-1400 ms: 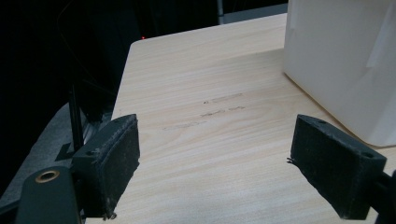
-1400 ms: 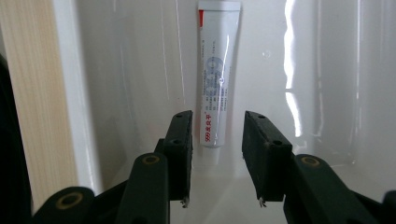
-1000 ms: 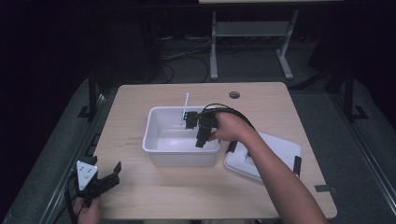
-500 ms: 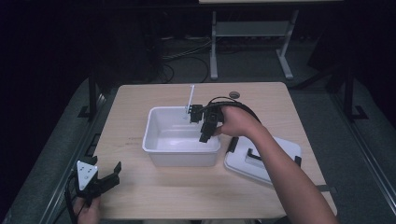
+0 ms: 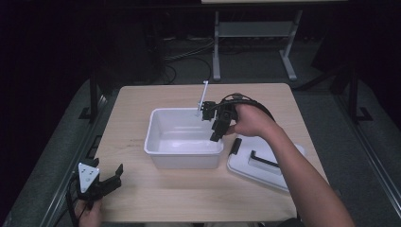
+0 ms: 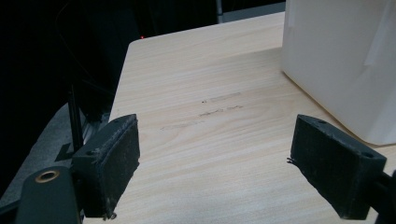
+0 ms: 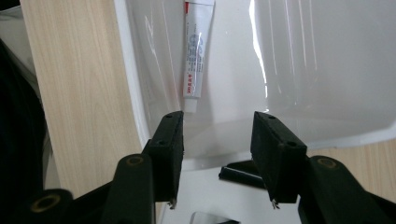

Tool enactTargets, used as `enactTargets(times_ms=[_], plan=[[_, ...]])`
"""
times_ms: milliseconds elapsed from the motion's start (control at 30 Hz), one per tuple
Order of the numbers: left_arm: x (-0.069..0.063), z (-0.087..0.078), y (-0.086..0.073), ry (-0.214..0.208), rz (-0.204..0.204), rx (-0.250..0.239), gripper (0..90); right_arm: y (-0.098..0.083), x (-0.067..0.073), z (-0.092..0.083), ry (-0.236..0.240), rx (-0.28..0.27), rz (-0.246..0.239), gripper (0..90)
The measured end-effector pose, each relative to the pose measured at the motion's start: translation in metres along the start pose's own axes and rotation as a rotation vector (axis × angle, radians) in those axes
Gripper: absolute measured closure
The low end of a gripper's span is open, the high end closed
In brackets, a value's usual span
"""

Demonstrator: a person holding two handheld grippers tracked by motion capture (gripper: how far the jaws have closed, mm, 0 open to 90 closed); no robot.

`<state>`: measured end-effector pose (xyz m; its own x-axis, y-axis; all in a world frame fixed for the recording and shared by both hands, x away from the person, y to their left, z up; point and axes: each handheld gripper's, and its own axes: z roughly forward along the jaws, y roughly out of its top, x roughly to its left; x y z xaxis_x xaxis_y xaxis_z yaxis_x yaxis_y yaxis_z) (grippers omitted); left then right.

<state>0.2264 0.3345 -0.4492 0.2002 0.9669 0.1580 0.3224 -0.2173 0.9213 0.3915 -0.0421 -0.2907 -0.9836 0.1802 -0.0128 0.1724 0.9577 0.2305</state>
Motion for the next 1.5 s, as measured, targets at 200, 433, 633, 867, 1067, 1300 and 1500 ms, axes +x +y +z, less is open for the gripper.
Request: enactTargets(times_ms=[200,433,633,867,1067,1300,1500], plan=[[0.000,0.000,0.000,0.000,0.002,0.003,15.0,-0.010,0.000,-0.006,-0.015,0.000,0.020,51.3],[-0.001,0.000,0.000,-0.001,0.001,-0.001,15.0,-0.024,-0.001,-0.008,-0.022,0.001,0.036,50.6],[-0.001,0.000,0.000,0.000,-0.001,0.000,15.0,-0.040,-0.003,-0.007,-0.025,0.004,0.058,50.1],[-0.001,0.000,0.000,-0.001,0.005,0.005,15.0,-0.061,-0.005,-0.004,-0.028,-0.002,0.090,49.5],[-0.001,0.000,0.000,0.000,0.005,0.006,15.0,-0.074,-0.005,0.001,-0.028,-0.001,0.110,48.6],[-0.001,0.000,0.000,0.000,0.004,0.004,15.0,-0.087,-0.004,0.008,-0.027,0.002,0.121,46.7],[-0.001,0.000,0.000,0.000,0.005,0.004,15.0,-0.102,-0.004,0.015,-0.021,0.004,0.145,46.4]])
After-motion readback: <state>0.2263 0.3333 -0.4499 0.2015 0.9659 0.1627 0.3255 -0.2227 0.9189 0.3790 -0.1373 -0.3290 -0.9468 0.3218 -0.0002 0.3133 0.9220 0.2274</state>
